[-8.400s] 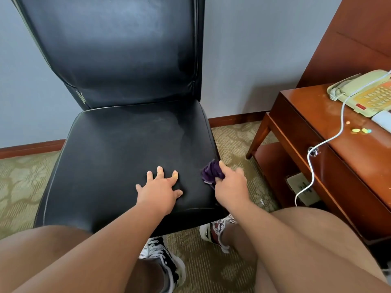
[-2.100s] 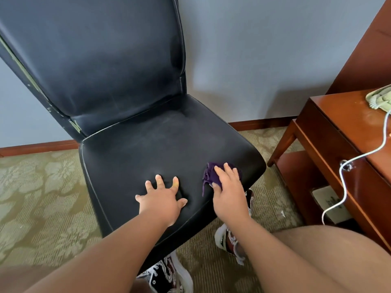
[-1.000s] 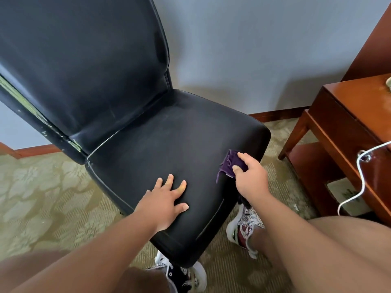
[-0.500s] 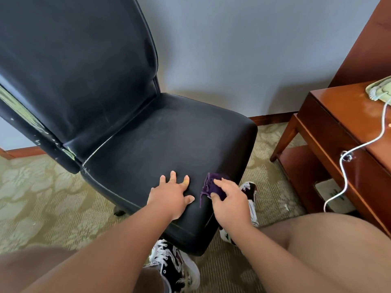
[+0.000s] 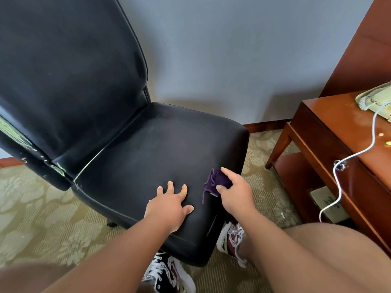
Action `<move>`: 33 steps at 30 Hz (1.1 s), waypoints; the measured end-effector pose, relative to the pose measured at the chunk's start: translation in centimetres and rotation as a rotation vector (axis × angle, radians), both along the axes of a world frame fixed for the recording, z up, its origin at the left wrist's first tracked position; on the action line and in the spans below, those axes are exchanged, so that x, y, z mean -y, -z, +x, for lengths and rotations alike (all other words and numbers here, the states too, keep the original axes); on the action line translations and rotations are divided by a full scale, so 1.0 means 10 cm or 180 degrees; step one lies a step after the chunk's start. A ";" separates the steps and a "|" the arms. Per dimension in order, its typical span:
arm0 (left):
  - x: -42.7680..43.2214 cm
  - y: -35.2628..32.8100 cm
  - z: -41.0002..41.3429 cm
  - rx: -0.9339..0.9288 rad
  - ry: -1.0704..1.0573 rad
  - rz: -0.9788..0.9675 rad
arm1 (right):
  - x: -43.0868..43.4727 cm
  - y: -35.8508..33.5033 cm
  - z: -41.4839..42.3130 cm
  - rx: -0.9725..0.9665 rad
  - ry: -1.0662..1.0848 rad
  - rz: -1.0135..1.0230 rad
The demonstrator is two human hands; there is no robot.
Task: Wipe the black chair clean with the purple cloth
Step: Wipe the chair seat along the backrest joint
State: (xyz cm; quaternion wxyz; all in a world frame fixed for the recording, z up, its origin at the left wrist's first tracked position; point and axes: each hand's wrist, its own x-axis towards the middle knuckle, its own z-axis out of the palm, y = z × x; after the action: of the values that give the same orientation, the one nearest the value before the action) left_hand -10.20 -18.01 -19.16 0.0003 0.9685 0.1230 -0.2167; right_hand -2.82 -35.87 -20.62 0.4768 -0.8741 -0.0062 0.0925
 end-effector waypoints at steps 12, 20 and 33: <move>0.20 -0.06 0.21 -0.0138 -0.0035 0.0249 | 0.00 0.03 -0.39 0.0095 -0.0057 -0.0083; 0.23 -0.06 0.23 -0.0086 -0.0128 0.0208 | -0.03 0.06 -0.94 0.0109 0.0035 -0.0036; 0.16 0.06 0.17 0.0046 -0.0021 0.0270 | -0.06 0.05 -0.14 0.0080 0.0297 0.0098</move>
State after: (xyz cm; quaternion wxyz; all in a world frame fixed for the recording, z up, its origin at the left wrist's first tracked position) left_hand -8.53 -19.65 -19.78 -0.0391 0.9687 0.1353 -0.2043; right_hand -4.20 -35.31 -21.16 0.4939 -0.8671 0.0271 0.0591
